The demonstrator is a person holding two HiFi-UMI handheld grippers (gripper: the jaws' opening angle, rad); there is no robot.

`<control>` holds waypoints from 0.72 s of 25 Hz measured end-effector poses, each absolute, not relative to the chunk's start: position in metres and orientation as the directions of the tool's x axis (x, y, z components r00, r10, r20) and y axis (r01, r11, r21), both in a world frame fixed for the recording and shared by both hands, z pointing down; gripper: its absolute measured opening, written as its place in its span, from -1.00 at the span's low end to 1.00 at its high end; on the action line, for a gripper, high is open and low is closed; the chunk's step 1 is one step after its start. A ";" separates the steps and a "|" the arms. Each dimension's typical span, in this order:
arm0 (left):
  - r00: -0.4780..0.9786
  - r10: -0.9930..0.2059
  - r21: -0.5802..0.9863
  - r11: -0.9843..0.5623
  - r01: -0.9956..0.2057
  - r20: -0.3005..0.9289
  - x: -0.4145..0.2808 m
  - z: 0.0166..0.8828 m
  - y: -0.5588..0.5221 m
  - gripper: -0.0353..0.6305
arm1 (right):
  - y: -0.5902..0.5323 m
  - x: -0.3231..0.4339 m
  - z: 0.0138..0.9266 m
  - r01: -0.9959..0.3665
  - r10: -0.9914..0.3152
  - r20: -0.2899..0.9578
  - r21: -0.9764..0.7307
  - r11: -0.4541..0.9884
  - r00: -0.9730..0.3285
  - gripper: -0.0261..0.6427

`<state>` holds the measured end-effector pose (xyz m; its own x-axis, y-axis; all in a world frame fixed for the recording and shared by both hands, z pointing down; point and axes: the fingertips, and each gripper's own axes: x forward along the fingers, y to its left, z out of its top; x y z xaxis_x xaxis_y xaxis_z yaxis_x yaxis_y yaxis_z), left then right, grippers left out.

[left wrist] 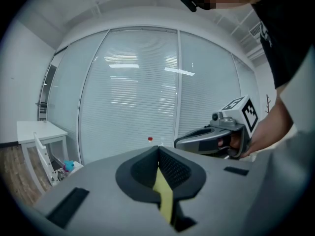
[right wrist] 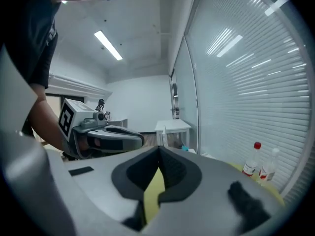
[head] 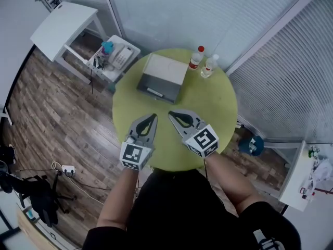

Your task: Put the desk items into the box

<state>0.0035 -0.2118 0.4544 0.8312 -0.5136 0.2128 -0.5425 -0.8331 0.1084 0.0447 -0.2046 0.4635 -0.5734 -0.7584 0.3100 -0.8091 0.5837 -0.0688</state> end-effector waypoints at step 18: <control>0.892 -0.435 0.069 -0.893 -0.445 0.118 0.006 0.382 -0.172 -0.85 | -0.159 0.043 0.381 -0.810 -0.801 0.135 -0.011 0.587 -0.582 -0.87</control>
<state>0.0060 -0.1725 0.3823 0.8925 -0.4354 0.1181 -0.4447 -0.8931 0.0685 0.0429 -0.1594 0.3808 -0.5825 -0.8015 0.1353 -0.8098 0.5867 -0.0108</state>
